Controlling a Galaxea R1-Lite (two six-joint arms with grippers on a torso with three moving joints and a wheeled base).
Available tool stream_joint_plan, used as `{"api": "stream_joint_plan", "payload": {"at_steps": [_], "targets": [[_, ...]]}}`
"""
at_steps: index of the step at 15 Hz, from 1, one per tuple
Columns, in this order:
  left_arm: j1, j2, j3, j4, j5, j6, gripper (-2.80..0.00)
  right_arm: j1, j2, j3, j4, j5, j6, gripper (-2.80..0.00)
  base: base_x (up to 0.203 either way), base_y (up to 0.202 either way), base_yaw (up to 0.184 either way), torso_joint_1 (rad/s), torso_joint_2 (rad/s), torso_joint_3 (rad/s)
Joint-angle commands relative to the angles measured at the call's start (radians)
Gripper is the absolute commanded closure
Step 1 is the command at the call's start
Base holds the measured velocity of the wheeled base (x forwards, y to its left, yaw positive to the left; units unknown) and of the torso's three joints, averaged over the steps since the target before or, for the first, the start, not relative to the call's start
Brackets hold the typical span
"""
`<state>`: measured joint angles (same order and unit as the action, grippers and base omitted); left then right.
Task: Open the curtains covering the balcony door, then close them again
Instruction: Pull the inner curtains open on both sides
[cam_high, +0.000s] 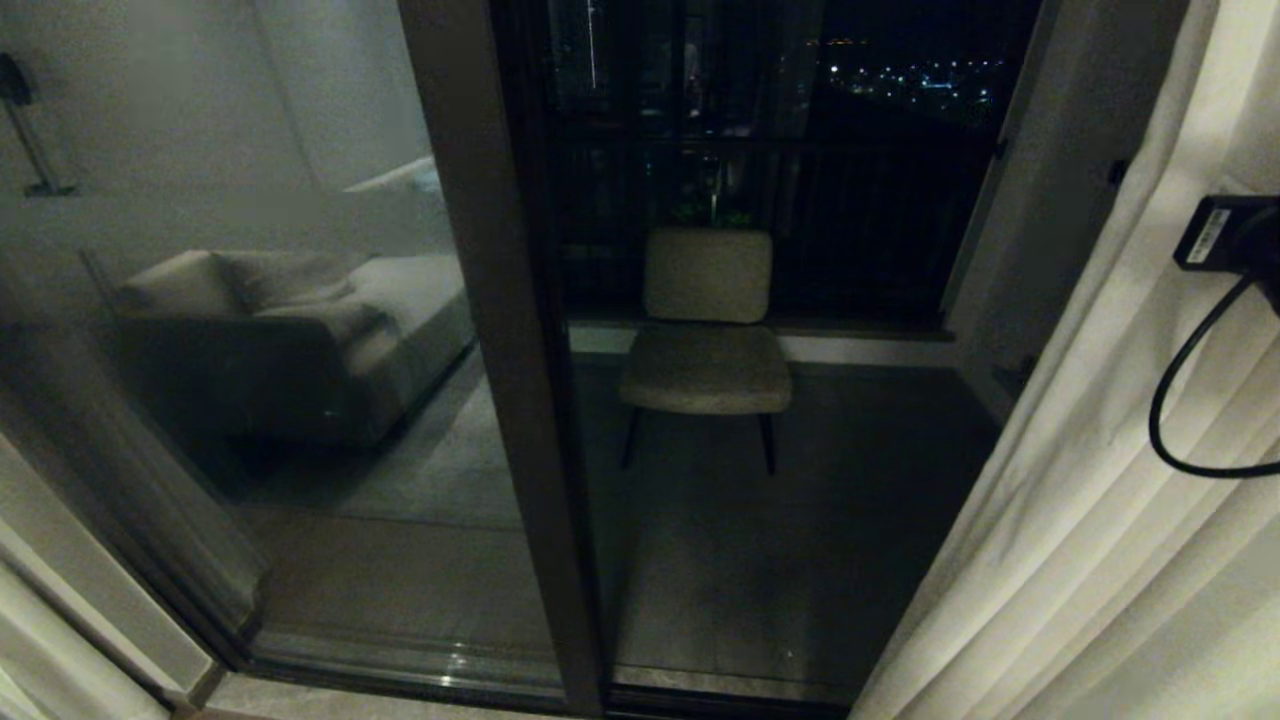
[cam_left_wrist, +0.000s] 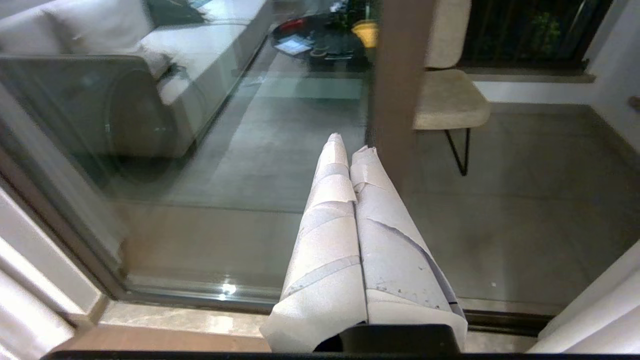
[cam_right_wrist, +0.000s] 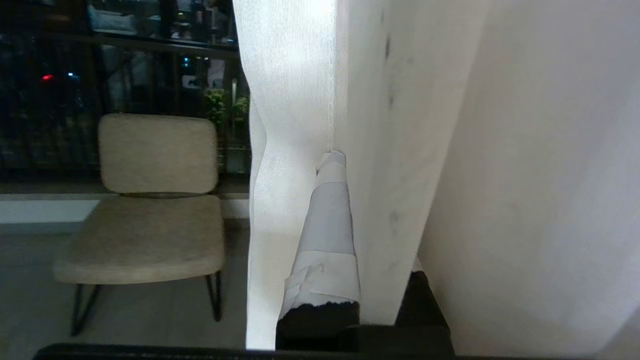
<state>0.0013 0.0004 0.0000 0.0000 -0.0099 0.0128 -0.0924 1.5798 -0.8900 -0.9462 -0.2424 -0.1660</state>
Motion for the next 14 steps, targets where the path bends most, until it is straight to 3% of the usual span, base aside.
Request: {"api": "stream_joint_plan", "payload": {"at_steps": [1, 14], "targets": [[0.000, 0.000, 0.000, 0.000, 0.001, 0.000, 0.00, -0.004, -0.001, 0.000, -0.006, -0.001, -0.002, 0.00, 0.000, -0.190, -0.002, 0.002, 0.00, 0.002], [0.000, 0.000, 0.000, 0.000, 0.001, 0.000, 0.00, -0.079, -0.018, 0.040, -0.008, -0.003, -0.007, 0.00, 0.000, -0.192, 0.000, 0.001, 0.00, 0.003]]}}
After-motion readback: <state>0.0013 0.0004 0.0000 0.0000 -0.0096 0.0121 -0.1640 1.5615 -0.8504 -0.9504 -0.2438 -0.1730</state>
